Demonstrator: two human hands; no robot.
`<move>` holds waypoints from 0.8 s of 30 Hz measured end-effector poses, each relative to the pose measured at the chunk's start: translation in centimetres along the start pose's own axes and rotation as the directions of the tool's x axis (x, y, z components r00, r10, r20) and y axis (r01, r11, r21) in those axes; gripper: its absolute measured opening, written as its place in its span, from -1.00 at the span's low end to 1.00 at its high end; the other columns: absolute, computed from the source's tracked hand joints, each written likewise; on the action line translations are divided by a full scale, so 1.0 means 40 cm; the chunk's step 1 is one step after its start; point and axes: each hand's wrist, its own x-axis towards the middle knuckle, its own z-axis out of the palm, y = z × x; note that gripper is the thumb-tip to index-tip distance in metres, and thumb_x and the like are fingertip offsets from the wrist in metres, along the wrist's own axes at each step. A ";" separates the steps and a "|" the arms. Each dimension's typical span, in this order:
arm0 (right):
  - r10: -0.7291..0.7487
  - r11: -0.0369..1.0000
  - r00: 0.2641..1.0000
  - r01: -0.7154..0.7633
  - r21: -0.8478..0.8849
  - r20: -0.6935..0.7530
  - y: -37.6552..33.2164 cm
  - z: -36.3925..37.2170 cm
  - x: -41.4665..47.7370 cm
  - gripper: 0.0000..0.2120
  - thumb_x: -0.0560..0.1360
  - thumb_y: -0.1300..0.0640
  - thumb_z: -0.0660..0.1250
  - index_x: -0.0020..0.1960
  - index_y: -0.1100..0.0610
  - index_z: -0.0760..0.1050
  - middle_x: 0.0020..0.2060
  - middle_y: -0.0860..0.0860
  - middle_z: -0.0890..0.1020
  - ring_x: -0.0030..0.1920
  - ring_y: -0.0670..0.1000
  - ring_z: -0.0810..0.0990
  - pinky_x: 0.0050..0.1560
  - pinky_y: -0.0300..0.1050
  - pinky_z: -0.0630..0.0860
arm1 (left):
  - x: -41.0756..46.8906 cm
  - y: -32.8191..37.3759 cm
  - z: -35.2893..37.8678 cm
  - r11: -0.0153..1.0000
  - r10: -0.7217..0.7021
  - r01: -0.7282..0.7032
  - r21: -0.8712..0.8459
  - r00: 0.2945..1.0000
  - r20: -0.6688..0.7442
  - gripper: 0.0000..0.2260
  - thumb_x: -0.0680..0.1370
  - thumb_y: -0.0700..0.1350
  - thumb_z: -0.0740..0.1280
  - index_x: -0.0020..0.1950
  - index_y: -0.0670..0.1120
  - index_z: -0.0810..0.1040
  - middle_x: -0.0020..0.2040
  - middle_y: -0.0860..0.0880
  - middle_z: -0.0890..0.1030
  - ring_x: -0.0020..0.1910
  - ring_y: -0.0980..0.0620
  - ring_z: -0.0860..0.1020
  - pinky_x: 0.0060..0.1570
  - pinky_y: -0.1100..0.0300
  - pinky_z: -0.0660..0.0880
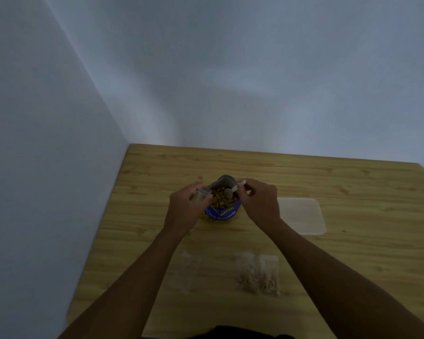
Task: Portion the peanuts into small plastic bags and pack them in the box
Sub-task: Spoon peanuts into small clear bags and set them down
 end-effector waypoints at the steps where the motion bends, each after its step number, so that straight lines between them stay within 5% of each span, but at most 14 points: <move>1: 0.037 0.999 0.999 -0.037 0.011 -0.010 0.002 -0.004 0.000 -0.83 0.57 0.17 0.35 -0.08 0.12 0.72 -0.32 -0.04 0.72 -0.39 -0.12 0.63 -0.26 -0.07 0.61 | -0.002 0.000 -0.001 1.000 -0.007 0.007 -0.007 1.000 -0.001 -0.70 0.44 -0.14 0.53 0.16 -0.09 0.67 0.05 0.02 0.69 -0.03 0.24 0.63 -0.07 0.45 0.53; 11: 0.239 0.958 0.966 -0.251 0.135 0.097 0.001 0.024 -0.044 -0.86 0.57 0.05 0.38 -0.03 0.01 0.72 -0.39 -0.10 0.69 -0.46 -0.14 0.61 -0.36 0.00 0.62 | -0.008 -0.016 -0.011 1.000 -0.010 0.010 0.001 0.999 0.044 -0.68 0.45 -0.13 0.52 0.19 -0.12 0.66 0.21 -0.07 0.64 0.10 0.15 0.63 -0.01 0.44 0.55; 18: 0.305 0.931 0.949 -0.315 0.187 0.081 -0.015 0.012 -0.044 -0.85 0.57 0.11 0.39 -0.12 -0.06 0.69 -0.46 -0.07 0.66 -0.55 -0.11 0.58 -0.43 0.05 0.62 | -0.007 -0.027 -0.019 0.999 -0.026 0.029 -0.029 0.997 0.077 -0.69 0.45 -0.09 0.52 0.18 -0.06 0.66 0.22 -0.05 0.64 0.13 0.18 0.62 0.08 0.17 0.61; 21: 0.354 0.911 0.932 -0.362 0.196 0.077 -0.028 0.023 -0.051 -0.76 0.57 0.10 0.39 -0.21 -0.17 0.62 -0.46 0.00 0.67 -0.55 -0.04 0.60 -0.42 0.05 0.63 | -0.007 -0.026 -0.021 0.998 -0.034 0.039 -0.052 0.996 0.083 -0.71 0.45 -0.09 0.52 0.16 -0.04 0.67 0.16 -0.03 0.67 0.06 0.23 0.63 0.04 0.15 0.63; 24: 0.415 0.875 0.908 -0.417 0.244 0.063 -0.026 0.018 -0.048 -0.79 0.57 0.11 0.40 -0.22 -0.07 0.66 -0.54 0.01 0.62 -0.56 -0.01 0.58 -0.44 -0.05 0.58 | -0.007 -0.019 -0.029 0.997 -0.033 0.038 -0.068 0.996 0.080 -0.74 0.45 -0.09 0.52 0.13 0.00 0.68 0.08 0.00 0.70 -0.04 0.25 0.65 -0.06 0.23 0.63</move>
